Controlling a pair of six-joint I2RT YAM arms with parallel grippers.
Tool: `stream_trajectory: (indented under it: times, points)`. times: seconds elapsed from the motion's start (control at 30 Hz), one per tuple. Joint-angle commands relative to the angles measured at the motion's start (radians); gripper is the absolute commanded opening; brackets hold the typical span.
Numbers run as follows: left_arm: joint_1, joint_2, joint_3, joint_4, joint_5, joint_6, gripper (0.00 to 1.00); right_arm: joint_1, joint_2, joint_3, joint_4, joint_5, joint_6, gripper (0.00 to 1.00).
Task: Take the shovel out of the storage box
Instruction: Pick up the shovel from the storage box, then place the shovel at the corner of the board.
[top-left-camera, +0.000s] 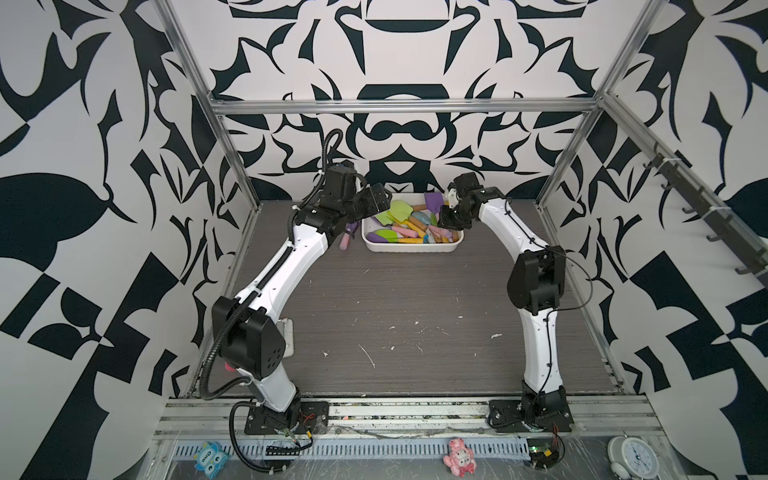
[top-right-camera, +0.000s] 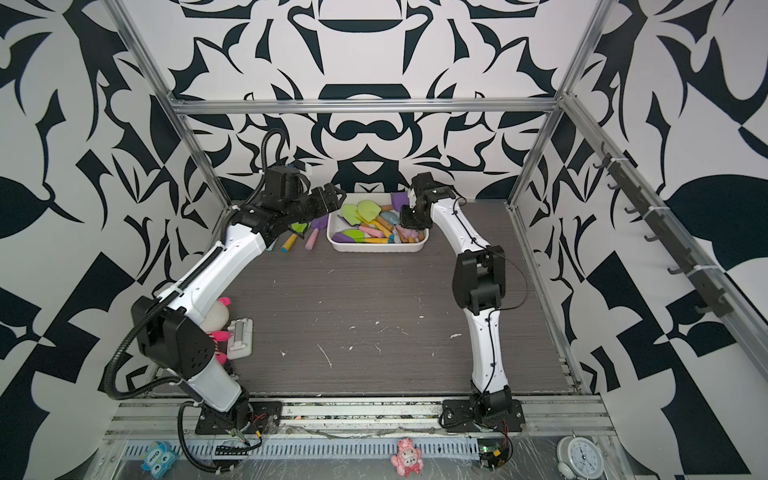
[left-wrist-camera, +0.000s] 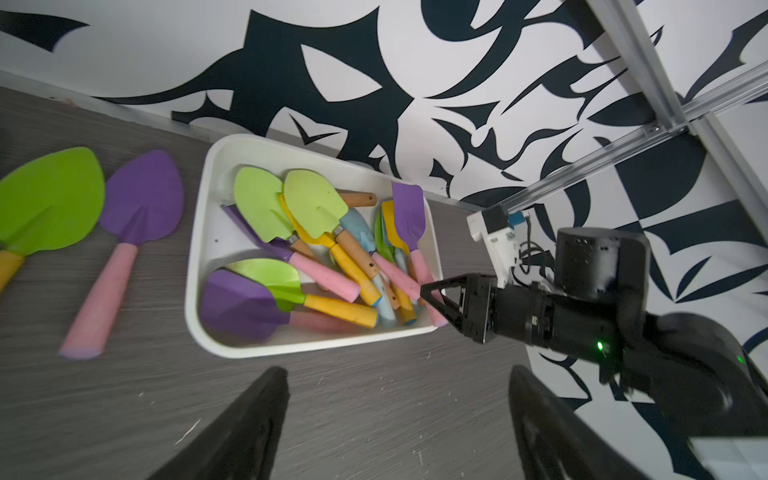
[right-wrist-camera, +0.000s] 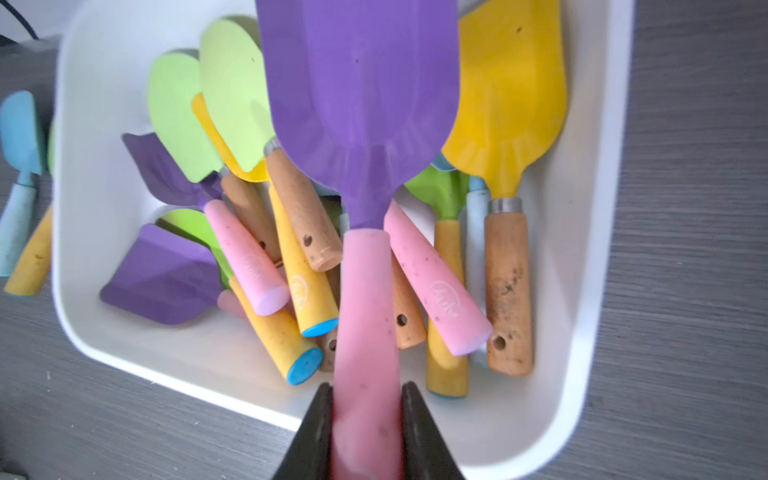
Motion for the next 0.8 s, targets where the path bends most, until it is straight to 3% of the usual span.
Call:
stream_trajectory:
  times: [0.0,0.23,0.27,0.5,0.67,0.77]
  points:
    - [-0.013,0.080,0.102,0.034,0.032,-0.075,0.86,0.008,-0.117,-0.062,0.125,0.023,-0.005,0.00]
    - [-0.032,0.283,0.326,0.008,0.082,-0.090,0.86,0.045,-0.235,-0.167,0.164,0.009,0.018,0.00]
    - [-0.033,0.307,0.353,0.003,0.091,-0.085,0.82,0.055,-0.245,-0.174,0.163,0.009,0.017,0.00]
    - [-0.034,0.458,0.542,-0.116,0.114,0.000,0.78,0.135,-0.320,-0.227,0.163,0.025,0.045,0.00]
    - [-0.032,0.485,0.538,-0.162,0.084,0.040,0.75,0.185,-0.353,-0.251,0.159,0.035,0.059,0.00]
    - [-0.031,0.490,0.526,-0.181,0.067,0.058,0.67,0.209,-0.366,-0.267,0.159,0.040,0.063,0.00]
